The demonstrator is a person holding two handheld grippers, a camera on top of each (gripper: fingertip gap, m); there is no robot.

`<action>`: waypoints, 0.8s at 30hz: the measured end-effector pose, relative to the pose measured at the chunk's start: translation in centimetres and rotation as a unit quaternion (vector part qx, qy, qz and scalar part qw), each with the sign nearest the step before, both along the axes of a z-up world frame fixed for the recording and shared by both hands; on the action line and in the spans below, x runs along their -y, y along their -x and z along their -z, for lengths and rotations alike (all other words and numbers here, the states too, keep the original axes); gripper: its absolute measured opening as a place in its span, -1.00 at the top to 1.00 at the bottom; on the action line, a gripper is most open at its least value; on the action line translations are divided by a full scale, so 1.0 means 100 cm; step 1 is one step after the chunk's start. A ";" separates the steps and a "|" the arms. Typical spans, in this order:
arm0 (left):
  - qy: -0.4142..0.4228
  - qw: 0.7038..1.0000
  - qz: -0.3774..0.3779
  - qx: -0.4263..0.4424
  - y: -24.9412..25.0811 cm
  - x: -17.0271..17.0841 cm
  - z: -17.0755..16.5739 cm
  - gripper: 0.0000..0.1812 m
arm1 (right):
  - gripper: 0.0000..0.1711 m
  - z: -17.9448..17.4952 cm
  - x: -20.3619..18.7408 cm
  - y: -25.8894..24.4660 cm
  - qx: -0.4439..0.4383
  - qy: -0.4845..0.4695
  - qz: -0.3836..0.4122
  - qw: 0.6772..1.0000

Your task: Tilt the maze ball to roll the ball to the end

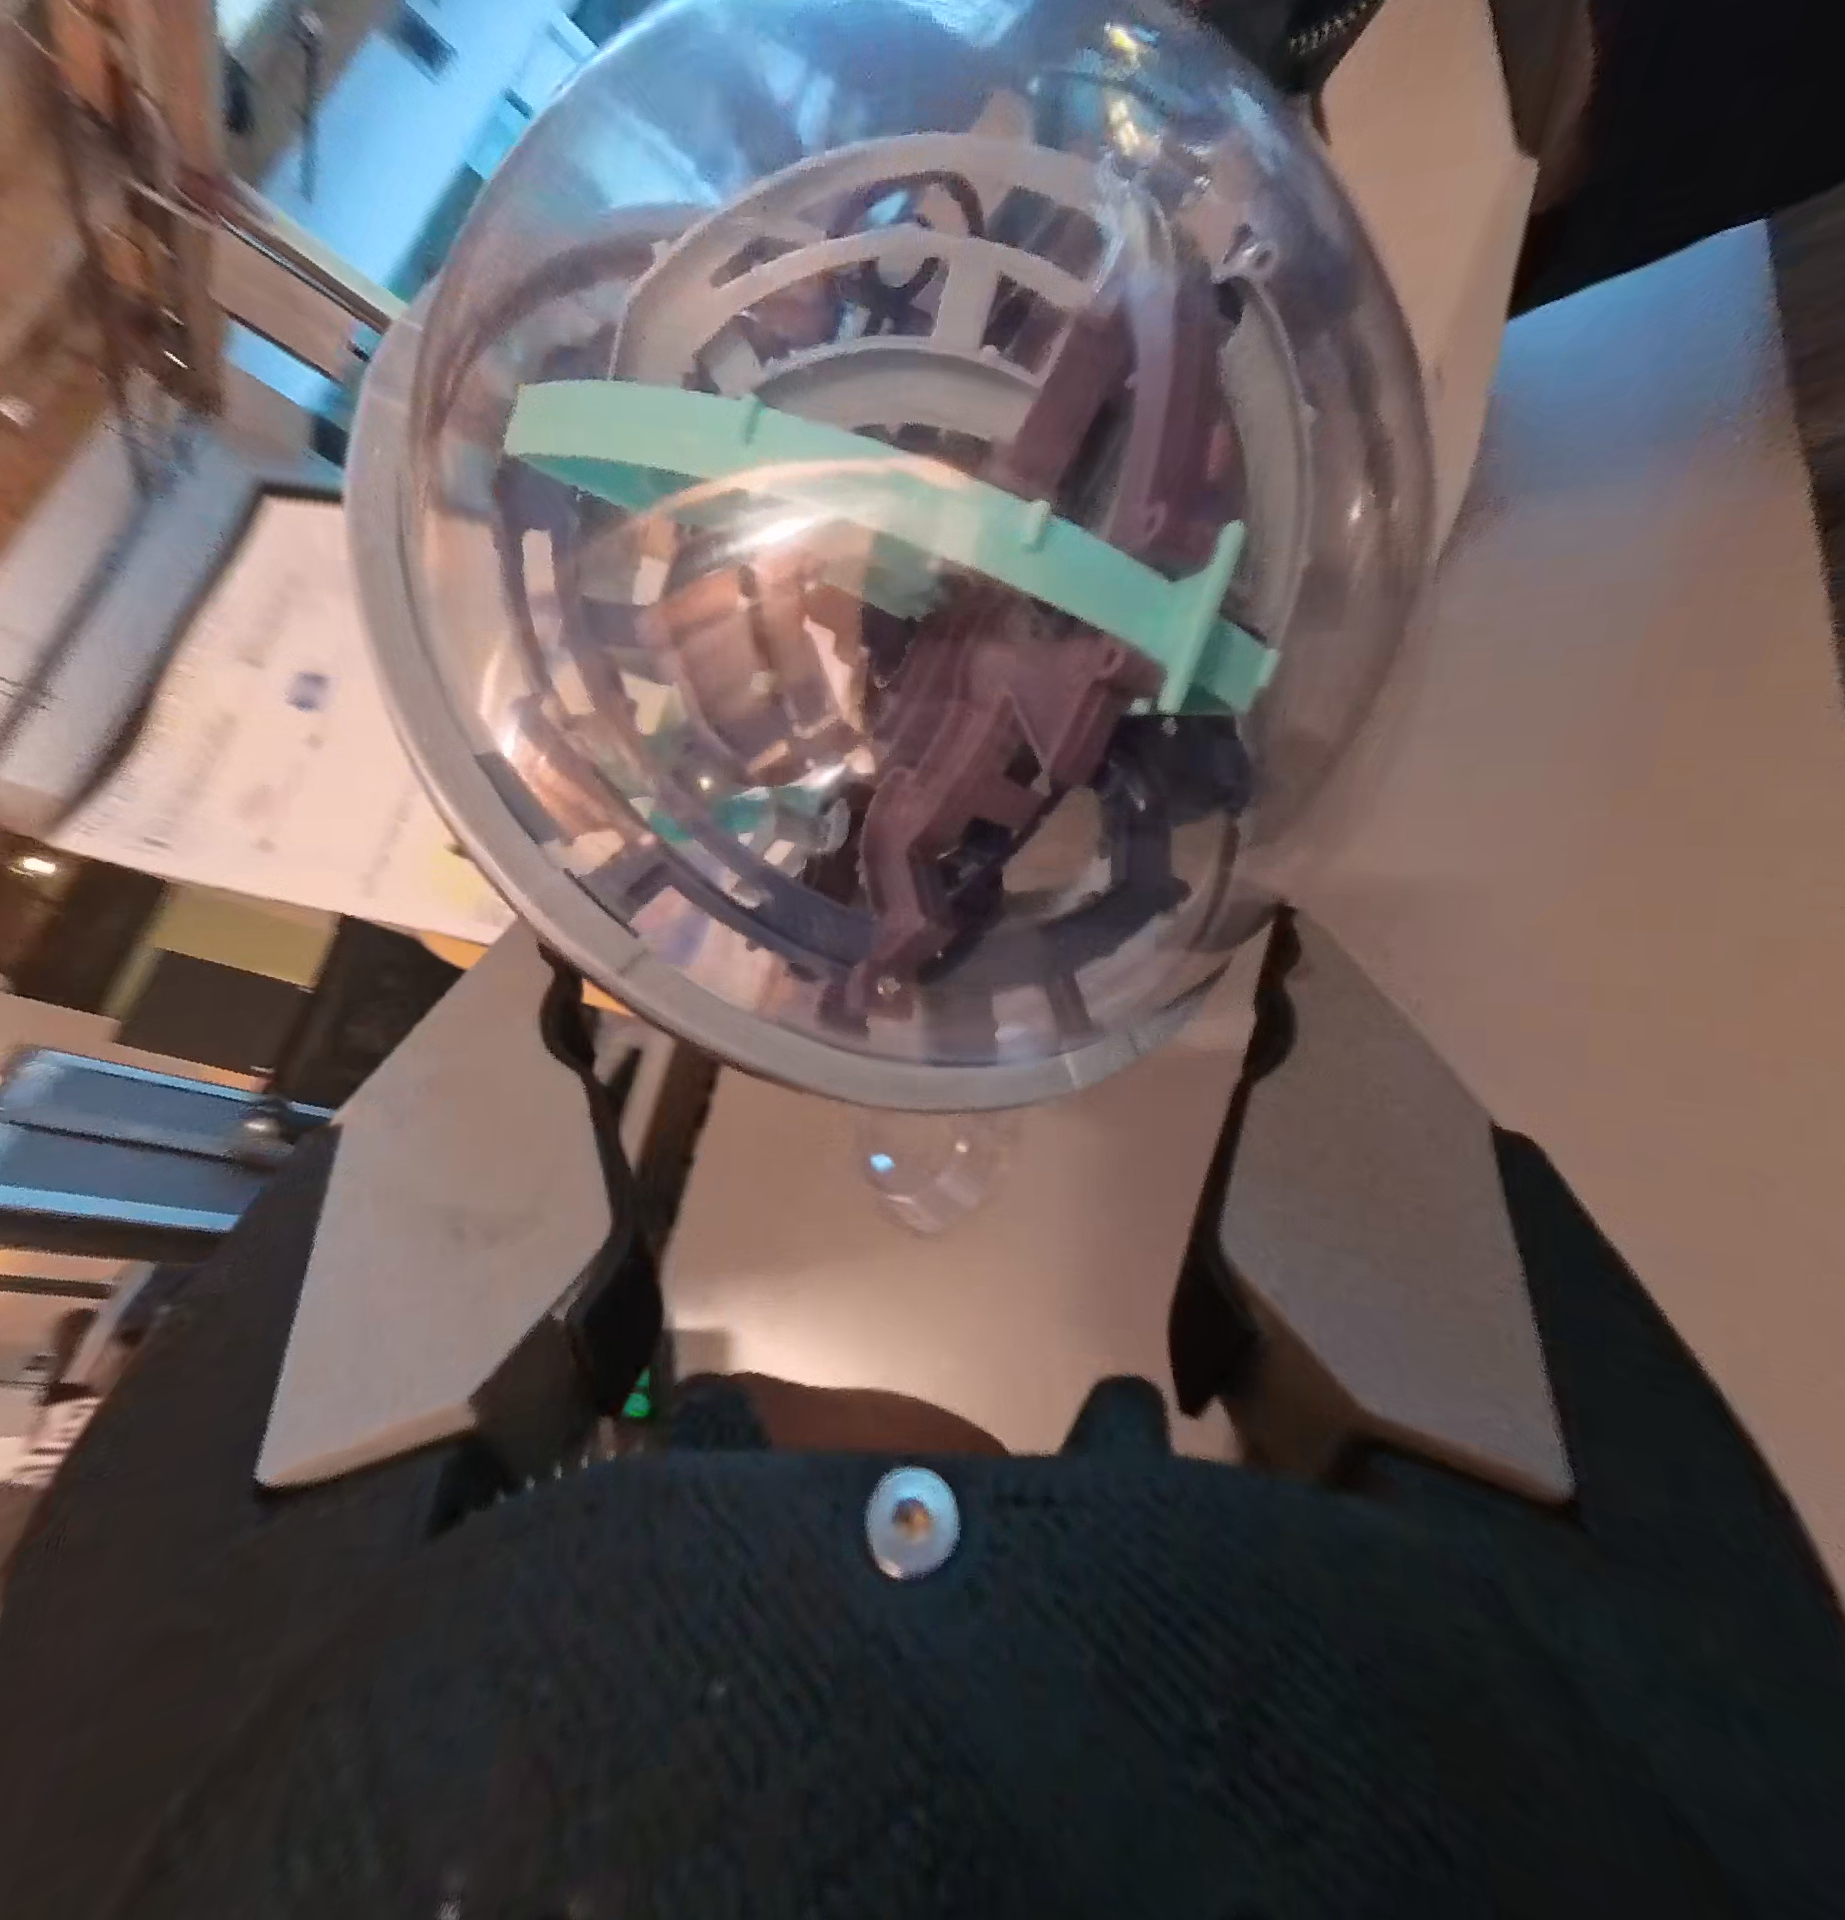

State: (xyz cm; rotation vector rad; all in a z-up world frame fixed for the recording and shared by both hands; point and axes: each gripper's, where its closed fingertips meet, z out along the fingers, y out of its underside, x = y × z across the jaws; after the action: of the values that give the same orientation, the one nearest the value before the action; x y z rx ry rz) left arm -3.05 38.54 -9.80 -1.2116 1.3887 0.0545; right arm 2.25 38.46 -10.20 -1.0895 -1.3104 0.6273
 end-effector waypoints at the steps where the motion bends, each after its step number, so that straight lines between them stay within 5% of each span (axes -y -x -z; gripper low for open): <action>1: -0.022 1.000 -0.002 0.001 -0.002 0.000 -0.007 -0.40 | -0.61 -0.009 0.001 -0.001 -0.002 -0.021 0.003 1.000; 14: -0.174 0.984 -0.018 0.032 -0.016 -0.004 -0.070 -0.39 | -0.64 -0.081 0.007 -0.017 0.040 -0.195 0.046 0.979; 24: -0.162 0.987 -0.009 0.004 -0.021 0.000 -0.070 -0.39 | -0.65 -0.074 0.006 -0.019 0.024 -0.158 0.050 0.986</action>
State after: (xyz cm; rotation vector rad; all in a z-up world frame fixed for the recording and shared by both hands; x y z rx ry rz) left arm -1.00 38.55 -2.80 -0.9509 1.3029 0.2768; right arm 4.18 37.84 -2.77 -0.9065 -1.3349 0.3048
